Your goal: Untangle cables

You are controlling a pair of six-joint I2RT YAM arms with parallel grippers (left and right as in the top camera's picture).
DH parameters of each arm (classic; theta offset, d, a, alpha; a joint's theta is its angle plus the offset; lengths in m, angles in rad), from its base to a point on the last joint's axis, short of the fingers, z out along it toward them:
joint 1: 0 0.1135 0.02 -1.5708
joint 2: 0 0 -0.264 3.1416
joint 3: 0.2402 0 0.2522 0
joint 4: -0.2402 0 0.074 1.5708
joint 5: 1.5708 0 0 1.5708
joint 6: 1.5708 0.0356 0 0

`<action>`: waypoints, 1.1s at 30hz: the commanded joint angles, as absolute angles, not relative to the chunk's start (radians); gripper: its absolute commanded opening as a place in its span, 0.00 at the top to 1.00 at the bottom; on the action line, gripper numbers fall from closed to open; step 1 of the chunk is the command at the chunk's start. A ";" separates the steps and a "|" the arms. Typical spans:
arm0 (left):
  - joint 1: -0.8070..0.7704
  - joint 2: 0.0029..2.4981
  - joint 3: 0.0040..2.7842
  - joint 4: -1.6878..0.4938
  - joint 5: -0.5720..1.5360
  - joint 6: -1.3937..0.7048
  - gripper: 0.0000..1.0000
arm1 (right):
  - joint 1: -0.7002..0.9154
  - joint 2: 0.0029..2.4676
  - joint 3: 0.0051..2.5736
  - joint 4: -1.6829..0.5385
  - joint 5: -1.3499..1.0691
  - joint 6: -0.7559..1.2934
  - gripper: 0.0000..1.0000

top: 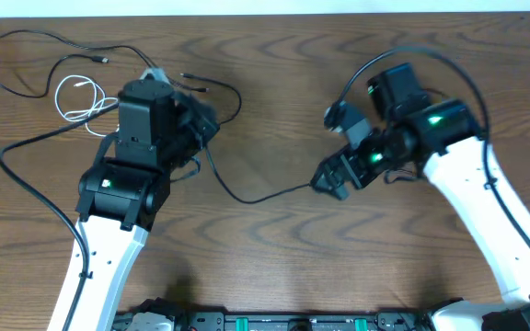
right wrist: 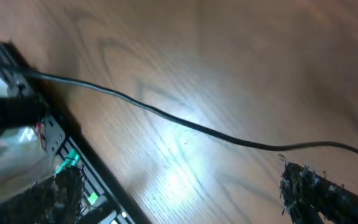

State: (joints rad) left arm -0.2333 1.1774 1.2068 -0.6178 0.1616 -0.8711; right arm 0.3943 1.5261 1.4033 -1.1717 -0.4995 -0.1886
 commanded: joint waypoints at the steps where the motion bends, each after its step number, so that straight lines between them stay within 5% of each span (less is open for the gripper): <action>1: -0.229 1.169 1.218 -0.687 0.066 -0.822 0.93 | 0.428 1.525 1.345 -1.139 -0.528 -0.210 0.01; 20: -0.229 1.169 1.215 -0.863 0.053 -0.752 0.92 | 0.570 1.525 1.205 -0.871 -0.537 0.233 0.01; 33: -0.229 1.177 1.215 -0.882 0.033 -0.752 0.92 | 0.591 1.525 1.187 -0.825 -0.514 0.360 0.01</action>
